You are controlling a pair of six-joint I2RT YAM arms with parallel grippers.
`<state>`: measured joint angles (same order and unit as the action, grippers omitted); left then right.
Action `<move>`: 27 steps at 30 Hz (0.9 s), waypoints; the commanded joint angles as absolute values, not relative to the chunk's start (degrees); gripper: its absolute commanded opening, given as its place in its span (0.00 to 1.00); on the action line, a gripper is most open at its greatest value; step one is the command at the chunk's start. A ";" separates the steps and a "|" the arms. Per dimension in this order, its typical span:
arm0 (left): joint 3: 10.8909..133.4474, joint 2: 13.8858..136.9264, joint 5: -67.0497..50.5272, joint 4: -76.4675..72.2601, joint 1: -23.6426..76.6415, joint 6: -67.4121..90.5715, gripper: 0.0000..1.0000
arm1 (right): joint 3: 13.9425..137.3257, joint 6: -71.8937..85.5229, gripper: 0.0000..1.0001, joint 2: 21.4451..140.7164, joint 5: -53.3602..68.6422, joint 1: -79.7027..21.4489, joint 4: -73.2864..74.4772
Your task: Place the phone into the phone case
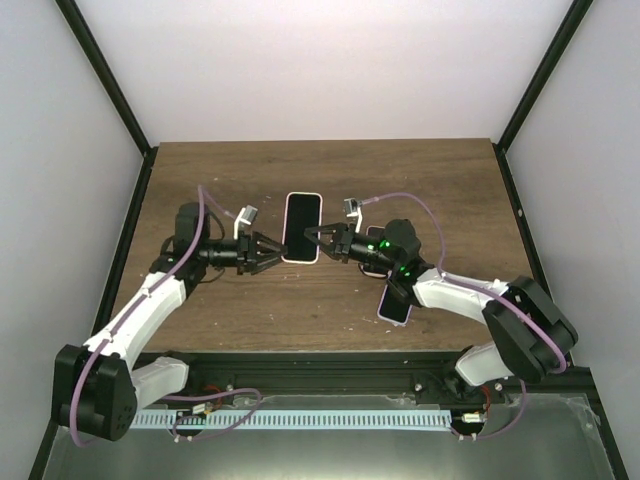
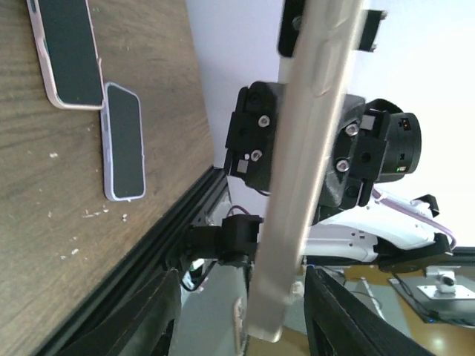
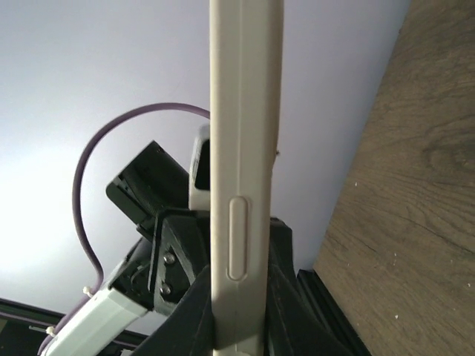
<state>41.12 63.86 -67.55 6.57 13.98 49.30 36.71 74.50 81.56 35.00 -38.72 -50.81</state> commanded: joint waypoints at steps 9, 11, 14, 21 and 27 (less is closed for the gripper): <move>37.14 64.74 -65.13 -3.71 18.28 58.15 0.11 | 39.21 73.78 0.11 80.21 31.40 -38.67 -53.55; 37.92 65.17 -63.89 -1.15 18.28 56.51 0.06 | 38.74 73.58 0.11 80.16 31.38 -38.65 -53.44; 38.34 65.87 -63.21 0.62 18.28 55.03 0.04 | 38.37 73.27 0.11 80.17 31.46 -38.67 -53.19; 42.34 64.63 -56.20 12.62 18.22 46.31 0.48 | 38.23 68.47 0.11 78.64 31.20 -37.86 -45.53; 49.88 61.38 -42.54 28.52 18.11 35.60 0.93 | 39.10 56.59 0.11 77.15 29.45 -37.53 -27.46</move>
<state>44.60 64.36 -53.06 16.27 18.15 44.66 36.71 65.76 79.11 31.62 -37.93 -37.04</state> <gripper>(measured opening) 0.801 0.120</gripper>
